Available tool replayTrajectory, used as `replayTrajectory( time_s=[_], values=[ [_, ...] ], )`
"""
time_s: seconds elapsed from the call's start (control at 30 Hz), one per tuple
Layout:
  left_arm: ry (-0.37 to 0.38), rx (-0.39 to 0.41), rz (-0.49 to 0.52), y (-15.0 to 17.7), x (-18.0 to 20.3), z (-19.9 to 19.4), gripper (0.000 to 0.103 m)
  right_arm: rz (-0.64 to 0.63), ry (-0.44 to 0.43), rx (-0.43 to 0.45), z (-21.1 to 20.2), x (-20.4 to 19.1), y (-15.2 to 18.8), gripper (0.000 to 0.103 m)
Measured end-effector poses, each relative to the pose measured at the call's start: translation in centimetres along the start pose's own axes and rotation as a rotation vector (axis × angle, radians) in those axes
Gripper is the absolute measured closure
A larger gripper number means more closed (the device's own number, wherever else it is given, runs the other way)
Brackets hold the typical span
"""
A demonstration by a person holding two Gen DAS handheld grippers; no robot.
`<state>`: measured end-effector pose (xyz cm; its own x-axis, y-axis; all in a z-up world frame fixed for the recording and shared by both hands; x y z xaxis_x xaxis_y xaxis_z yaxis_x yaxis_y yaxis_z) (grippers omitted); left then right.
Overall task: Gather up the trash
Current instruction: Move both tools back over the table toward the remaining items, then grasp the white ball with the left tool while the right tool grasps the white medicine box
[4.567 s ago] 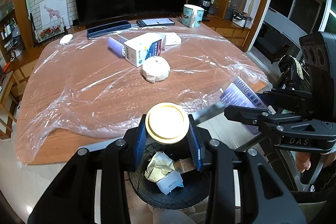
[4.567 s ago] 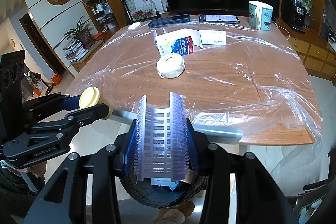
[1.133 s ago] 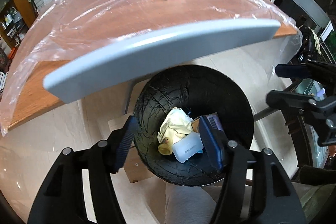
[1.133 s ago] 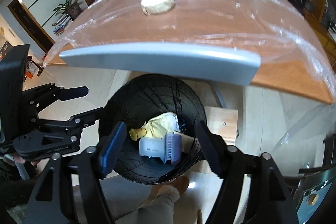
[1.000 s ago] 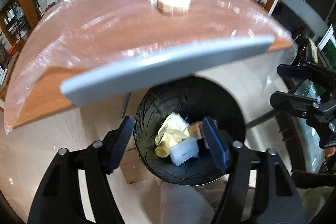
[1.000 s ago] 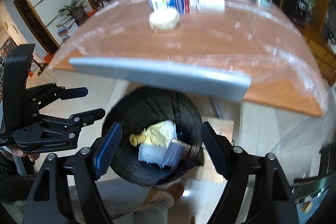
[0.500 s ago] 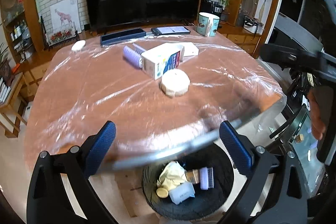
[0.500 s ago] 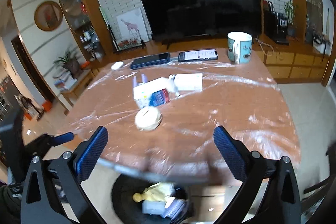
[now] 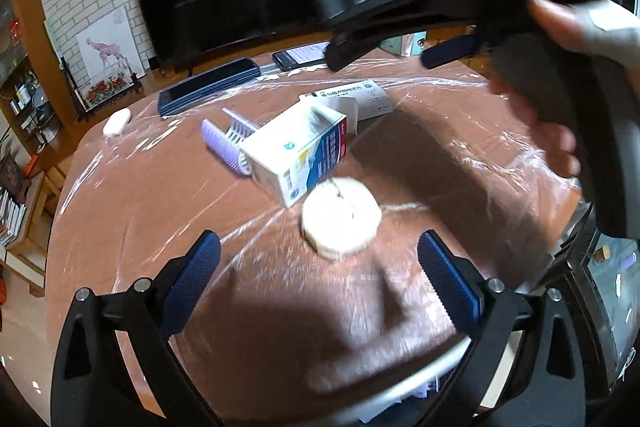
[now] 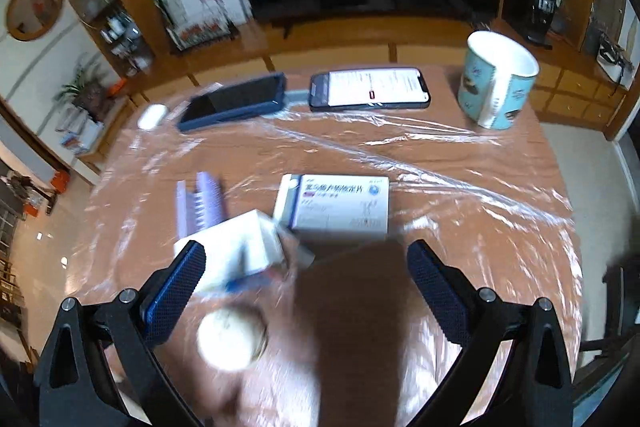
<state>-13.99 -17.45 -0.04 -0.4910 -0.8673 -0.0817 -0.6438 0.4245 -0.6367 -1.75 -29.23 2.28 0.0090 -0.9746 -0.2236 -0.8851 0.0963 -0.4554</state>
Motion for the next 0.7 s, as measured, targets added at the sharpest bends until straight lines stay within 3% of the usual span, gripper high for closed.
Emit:
replayTrajectory(
  time_s=[0.37, 0.7],
  values=[
    [0.014, -0.053, 0.060, -0.8, 1.0, 3.7, 0.004, 0.021, 0.012, -0.135, 6.9, 0.1, -2.4, 0.004],
    [0.017, -0.070, 0.105, -1.0, 1.6, 5.0, 0.004, -0.049, 0.122, -0.142, 8.1, 0.2, -2.9, 0.004]
  ],
)
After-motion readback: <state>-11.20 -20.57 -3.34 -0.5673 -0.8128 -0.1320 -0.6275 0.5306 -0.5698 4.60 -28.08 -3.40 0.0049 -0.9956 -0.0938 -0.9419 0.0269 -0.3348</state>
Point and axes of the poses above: each gripper's, at about its wrist camera, not at the fingertips, and z roughly the way its jaws point, x to its right, y to its underside, the point moved 7 cm from there along z, roughly the way its jaws point, and after that the axes turned 2 degrees about z, right-handed, at the moved point
